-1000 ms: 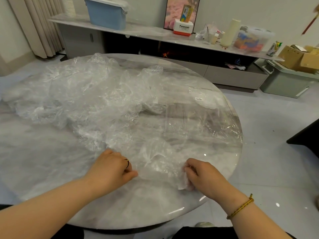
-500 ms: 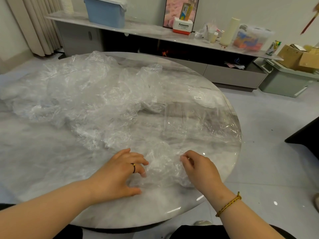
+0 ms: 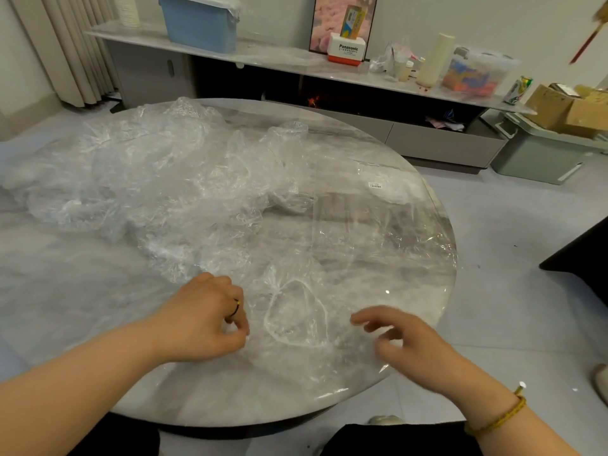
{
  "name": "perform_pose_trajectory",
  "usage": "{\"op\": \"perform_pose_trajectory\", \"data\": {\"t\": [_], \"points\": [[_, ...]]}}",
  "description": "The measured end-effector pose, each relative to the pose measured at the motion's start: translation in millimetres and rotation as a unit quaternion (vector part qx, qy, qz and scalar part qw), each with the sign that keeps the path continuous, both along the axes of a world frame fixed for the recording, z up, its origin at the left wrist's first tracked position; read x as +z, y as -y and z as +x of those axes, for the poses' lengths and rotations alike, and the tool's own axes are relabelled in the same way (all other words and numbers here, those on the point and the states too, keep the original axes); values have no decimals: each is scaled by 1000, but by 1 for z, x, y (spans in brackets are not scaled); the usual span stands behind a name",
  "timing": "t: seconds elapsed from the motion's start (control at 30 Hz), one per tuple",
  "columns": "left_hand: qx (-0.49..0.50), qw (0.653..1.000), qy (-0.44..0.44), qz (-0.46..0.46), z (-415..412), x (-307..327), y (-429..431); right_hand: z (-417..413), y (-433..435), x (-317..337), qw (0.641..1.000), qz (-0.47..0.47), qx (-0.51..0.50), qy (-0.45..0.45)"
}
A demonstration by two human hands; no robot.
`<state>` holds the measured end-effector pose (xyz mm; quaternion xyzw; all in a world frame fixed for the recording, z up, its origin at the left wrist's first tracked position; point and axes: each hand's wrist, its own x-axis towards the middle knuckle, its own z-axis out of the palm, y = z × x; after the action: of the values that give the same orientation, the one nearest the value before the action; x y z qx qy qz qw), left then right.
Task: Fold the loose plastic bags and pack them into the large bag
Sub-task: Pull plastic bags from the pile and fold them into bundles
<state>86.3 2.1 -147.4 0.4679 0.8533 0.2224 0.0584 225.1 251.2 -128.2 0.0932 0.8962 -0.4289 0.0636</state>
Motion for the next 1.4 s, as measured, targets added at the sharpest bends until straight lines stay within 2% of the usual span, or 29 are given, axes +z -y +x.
{"op": "perform_pose_trajectory", "data": {"t": [0.07, 0.1, 0.13, 0.23, 0.33, 0.47, 0.57, 0.6, 0.8, 0.87, 0.97, 1.03, 1.1, 1.17, 1.27, 1.4], "points": [[114, 985, 108, 64, 2, 4, -8, -14, 0, 0, 983, -50, -171, -35], [163, 974, 130, 95, 2, 3, -13, -22, 1, 0, 976, -49, -211, -14], [202, 965, 141, 93, 0, 1, -17, -29, 6, 2, 974, -45, -222, 28], [243, 952, 184, -21, 0, -4, -25, -41, 14, 0, 972, -20, -179, 150], [254, 939, 231, -15, -5, -10, -27, -47, 21, 0, 977, 5, -140, 158], [266, 920, 283, 52, -7, -6, -24, -46, 14, -1, 972, -130, -169, 104], [262, 908, 313, 97, -9, 2, -18, -40, 2, 1, 942, -253, -197, 101], [262, 904, 320, 107, -11, 3, -16, -38, -1, 1, 934, -267, -213, 101], [289, 908, 283, 112, -10, -1, -20, -36, -10, -5, 947, -127, -295, 27], [284, 926, 232, 92, -6, -2, -22, -36, -10, -7, 958, -57, -282, -7], [243, 964, 86, 59, -1, 0, -18, -27, -7, -1, 975, 75, -190, -92], [188, 980, 13, 61, 2, 3, -16, -16, -1, 5, 987, 115, -55, -103], [109, 993, 32, 44, 7, 5, -16, -7, 8, 9, 985, 152, 74, -40], [27, 997, 73, -25, 14, 5, -17, -1, 13, 5, 962, 213, 170, 15], [-43, 993, 53, -99, 15, -4, -19, -1, 14, -1, 924, 311, 211, 64], [-67, 991, 23, -112, 12, -11, -18, -9, 20, -5, 920, 355, 167, 1]]}}
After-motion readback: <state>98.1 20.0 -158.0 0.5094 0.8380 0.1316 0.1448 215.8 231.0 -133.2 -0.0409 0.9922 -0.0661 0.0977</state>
